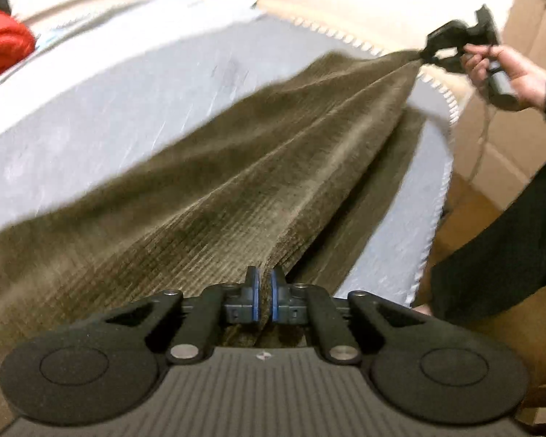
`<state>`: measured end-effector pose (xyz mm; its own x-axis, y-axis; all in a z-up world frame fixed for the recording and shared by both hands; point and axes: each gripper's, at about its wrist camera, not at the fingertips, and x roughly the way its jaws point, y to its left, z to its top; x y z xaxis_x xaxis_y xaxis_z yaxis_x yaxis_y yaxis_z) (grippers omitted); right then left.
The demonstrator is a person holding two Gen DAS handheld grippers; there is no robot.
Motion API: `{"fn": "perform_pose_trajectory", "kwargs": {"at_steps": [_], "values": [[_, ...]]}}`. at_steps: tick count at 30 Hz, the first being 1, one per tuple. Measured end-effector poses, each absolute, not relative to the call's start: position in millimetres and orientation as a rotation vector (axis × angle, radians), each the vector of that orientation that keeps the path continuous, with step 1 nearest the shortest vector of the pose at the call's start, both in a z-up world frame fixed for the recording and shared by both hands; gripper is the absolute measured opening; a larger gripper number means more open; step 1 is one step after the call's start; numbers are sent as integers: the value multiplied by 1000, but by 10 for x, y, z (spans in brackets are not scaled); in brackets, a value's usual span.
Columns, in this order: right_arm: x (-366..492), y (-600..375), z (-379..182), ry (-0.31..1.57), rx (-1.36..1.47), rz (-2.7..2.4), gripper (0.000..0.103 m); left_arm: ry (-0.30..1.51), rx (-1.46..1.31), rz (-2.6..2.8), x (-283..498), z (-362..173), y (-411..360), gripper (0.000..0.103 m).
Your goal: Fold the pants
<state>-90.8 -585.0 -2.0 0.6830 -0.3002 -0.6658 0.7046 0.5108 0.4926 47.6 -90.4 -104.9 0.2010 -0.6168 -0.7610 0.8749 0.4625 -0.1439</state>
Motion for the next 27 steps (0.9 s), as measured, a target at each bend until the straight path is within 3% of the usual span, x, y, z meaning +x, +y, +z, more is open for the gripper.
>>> {"fn": "perform_pose_trajectory", "kwargs": {"at_steps": [2,5,6,8,12,16,20,23,27], "values": [[-927,-5783,39,584,763,-679,7,884,369,-1136,424,-1103,-865,6],[-827,-5791,-458,861,729,-788,9,994,500,-1168,254,-1482,-948,3],[-853,-5827,-609,905,773,-823,21,996,566,-1170,169,-1571,-965,3],[-903,-5861,-622,878,805,-866,35,1026,598,-1181,99,-1599,-944,5],[-905,-5732,-306,787,710,-862,39,941,376,-1179,237,-1250,-703,22],[-793,-5497,-141,734,615,-752,44,945,268,-1038,450,-1269,-437,22],[-504,-5236,-230,810,555,-585,45,1143,361,-892,486,-1752,-367,22],[-231,-4981,-206,829,523,-459,46,1210,303,-890,568,-1672,-293,23],[214,-4622,-152,843,523,-290,59,1175,316,-799,666,-1526,-127,24]]}}
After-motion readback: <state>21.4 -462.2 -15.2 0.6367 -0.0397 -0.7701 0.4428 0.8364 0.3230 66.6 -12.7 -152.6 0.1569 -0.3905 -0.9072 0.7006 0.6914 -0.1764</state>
